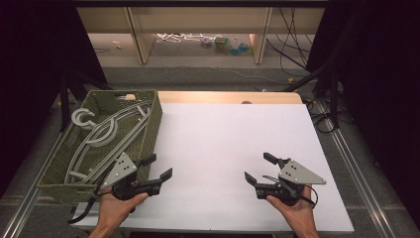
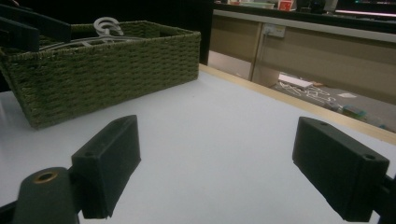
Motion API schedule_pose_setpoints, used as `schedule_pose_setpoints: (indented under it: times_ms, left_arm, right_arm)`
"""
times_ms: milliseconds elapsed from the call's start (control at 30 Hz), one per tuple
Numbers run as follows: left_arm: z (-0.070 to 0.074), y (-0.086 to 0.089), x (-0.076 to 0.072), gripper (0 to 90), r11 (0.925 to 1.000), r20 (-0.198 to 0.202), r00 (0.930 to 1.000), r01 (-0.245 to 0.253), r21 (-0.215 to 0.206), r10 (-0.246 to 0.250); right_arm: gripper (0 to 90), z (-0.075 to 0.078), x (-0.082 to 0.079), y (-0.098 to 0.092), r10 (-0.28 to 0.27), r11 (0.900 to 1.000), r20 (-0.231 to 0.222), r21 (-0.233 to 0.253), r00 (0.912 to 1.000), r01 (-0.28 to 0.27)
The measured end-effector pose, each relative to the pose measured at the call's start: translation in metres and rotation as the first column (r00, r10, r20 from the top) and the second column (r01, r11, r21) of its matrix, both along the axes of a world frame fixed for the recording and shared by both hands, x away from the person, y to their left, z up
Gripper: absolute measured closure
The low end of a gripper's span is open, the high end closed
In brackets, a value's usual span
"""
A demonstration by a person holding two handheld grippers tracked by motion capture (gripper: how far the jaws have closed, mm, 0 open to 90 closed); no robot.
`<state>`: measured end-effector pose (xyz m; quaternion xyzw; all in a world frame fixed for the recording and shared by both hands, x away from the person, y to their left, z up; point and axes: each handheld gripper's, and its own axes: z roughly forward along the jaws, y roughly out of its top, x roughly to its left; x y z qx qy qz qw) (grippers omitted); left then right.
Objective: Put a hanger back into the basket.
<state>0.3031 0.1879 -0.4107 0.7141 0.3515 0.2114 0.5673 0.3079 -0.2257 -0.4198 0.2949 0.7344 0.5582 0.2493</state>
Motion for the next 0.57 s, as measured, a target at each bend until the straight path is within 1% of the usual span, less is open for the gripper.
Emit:
schedule_pose_setpoints:
  times_ms: [100, 167, 233, 267, 300, 333, 467, 567]
  left_arm:
    - [-0.0003, -0.0009, -0.0003, 25.3, 0.9999, -0.001, 0.9999, 0.011, -0.002, -0.011]
    - [-0.0011, -0.0018, -0.0006, 25.3, 1.0000, -0.001, 1.0000, 0.006, -0.005, -0.006]
    - [-0.0012, -0.0015, -0.0004, 25.3, 1.0000, 0.000, 1.0000, 0.005, -0.006, -0.005]
    - [-0.0009, -0.0009, -0.0003, 24.8, 1.0000, 0.003, 1.0000, 0.006, 0.000, -0.006]
    - [-0.0014, -0.0011, 0.0005, 24.8, 0.9999, 0.008, 0.9999, 0.013, -0.009, -0.013]
    - [-0.0011, -0.0013, -0.0001, 24.6, 1.0000, 0.004, 1.0000, 0.005, -0.005, -0.005]
    - [-0.0016, -0.0017, -0.0002, 23.8, 1.0000, 0.005, 1.0000, 0.003, -0.002, -0.003]
    - [-0.0018, -0.0018, 0.0000, 22.0, 1.0000, 0.010, 0.9999, -0.003, 0.002, 0.003]
  right_arm:
    - [15.9, -0.0001, 0.0000, 0.0001, 0.002, 1.000, 0.001, -0.003, 1.0000, -0.002]
    - [15.9, -0.0011, 0.0007, 0.0014, 0.006, 1.000, 0.010, 0.015, 0.9999, -0.006]
    - [15.9, -0.0012, 0.0006, 0.0013, 0.006, 1.000, 0.008, 0.014, 1.0000, -0.006]
    - [15.9, -0.0009, 0.0003, 0.0008, 0.004, 1.000, 0.002, 0.004, 1.0000, -0.004]
    - [15.9, -0.0009, 0.0003, 0.0008, 0.004, 1.000, 0.002, 0.004, 1.0000, -0.004]
    - [15.9, -0.0008, 0.0002, 0.0003, -0.002, 1.000, 0.004, -0.001, 1.0000, 0.002]
    - [15.9, -0.0011, 0.0005, 0.0002, -0.003, 1.000, 0.002, -0.004, 1.0000, 0.003]
    - [15.9, -0.0015, 0.0013, 0.0005, -0.003, 1.000, 0.016, -0.003, 0.9999, 0.003]
